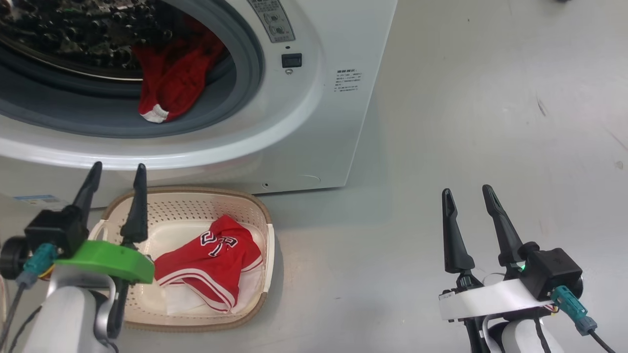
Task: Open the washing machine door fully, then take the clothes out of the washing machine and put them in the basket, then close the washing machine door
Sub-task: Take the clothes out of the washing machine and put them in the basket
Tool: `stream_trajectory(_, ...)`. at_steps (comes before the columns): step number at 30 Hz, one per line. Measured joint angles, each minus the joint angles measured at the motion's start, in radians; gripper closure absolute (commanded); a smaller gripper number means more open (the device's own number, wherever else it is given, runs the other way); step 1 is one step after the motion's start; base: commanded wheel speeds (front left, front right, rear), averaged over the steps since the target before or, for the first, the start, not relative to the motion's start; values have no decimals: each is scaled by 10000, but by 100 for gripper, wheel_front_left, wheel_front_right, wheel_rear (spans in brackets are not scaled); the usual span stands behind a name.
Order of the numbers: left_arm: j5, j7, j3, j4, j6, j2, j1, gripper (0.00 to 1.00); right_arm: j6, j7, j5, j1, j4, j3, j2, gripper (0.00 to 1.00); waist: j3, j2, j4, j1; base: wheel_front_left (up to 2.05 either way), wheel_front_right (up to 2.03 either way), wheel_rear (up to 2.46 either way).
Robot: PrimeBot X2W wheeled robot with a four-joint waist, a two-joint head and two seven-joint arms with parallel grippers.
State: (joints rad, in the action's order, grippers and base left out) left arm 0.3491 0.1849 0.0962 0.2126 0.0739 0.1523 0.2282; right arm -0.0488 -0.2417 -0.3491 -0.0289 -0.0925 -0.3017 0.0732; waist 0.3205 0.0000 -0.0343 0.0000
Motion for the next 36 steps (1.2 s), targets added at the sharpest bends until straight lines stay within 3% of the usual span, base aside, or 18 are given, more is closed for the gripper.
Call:
stream_trajectory(9, 418, -1064, -529, 153, 2, 587, 1482, 0, 35, 0, 86, 500, 2, -303, -84, 0, 950, 0, -593, 0, 0, 0, 0)
stream_trajectory(24, 644, -3091, -681, 1674, 15, 1361, 3539, 0, 63, -15, 77, 1090, 286, -725, -171, 0, 2044, 0, -1762, 0, 0, 0, 0)
stream_trajectory(36, 600, -3860, -938, 2807, -176, 1960, 4952, 0, 50, -67, 35, 1538, 347, -930, -205, 0, 2545, 0, -2310, 0, 0, 0, 0)
